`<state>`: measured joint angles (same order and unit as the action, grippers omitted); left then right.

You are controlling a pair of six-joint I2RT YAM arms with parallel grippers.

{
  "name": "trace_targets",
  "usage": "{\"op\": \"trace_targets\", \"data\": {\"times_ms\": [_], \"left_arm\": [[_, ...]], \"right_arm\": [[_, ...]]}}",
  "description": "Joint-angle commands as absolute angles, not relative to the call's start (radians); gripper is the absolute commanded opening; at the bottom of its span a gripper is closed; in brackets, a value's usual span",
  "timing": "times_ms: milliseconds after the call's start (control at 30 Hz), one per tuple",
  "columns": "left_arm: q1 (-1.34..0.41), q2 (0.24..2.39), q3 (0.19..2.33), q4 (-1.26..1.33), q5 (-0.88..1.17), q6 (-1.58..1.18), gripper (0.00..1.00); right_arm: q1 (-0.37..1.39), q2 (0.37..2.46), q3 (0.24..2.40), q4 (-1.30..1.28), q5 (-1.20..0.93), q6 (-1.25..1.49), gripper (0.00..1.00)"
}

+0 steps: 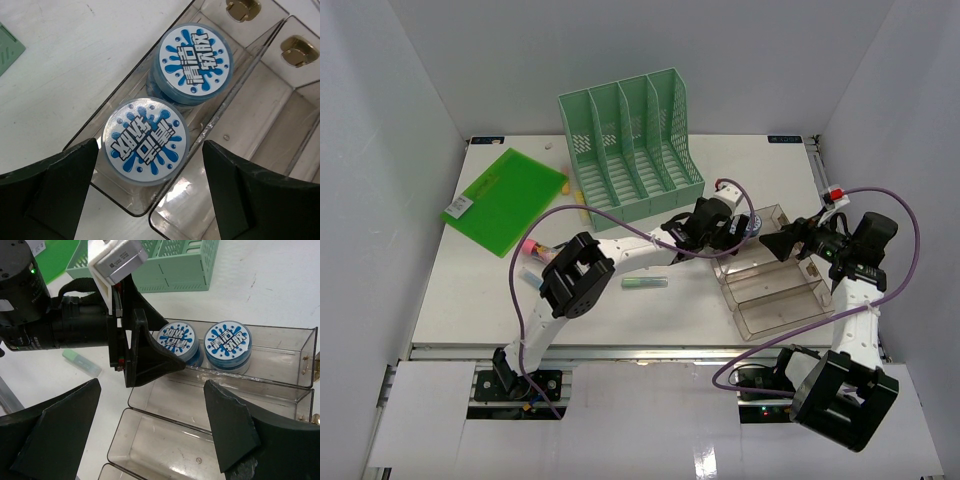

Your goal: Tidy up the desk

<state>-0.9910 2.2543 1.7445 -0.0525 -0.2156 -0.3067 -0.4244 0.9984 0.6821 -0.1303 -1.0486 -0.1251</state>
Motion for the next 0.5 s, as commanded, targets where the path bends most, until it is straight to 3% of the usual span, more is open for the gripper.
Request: {"op": "trace_targets", "data": {"times_ms": [0,267,467], "left_arm": [[-1.0,2.106,1.78,-0.027,-0.189,-0.286,0.98],[-0.991,1.929,1.688,-0.086,-0.192,-0.249,0.98],[-0.938,1.511,1.244,-0.11,-0.162,-0.291,0.98]], "right_arm": [[-0.428,1.002,0.675,-0.116,-1.088,-0.154,0.9],[-0.428,1.026,0.701,-0.259,-1.344,-0.361,0.9],[-0.359,1.024,0.736,-0.528,-1.431,-0.731,0.9]]}}
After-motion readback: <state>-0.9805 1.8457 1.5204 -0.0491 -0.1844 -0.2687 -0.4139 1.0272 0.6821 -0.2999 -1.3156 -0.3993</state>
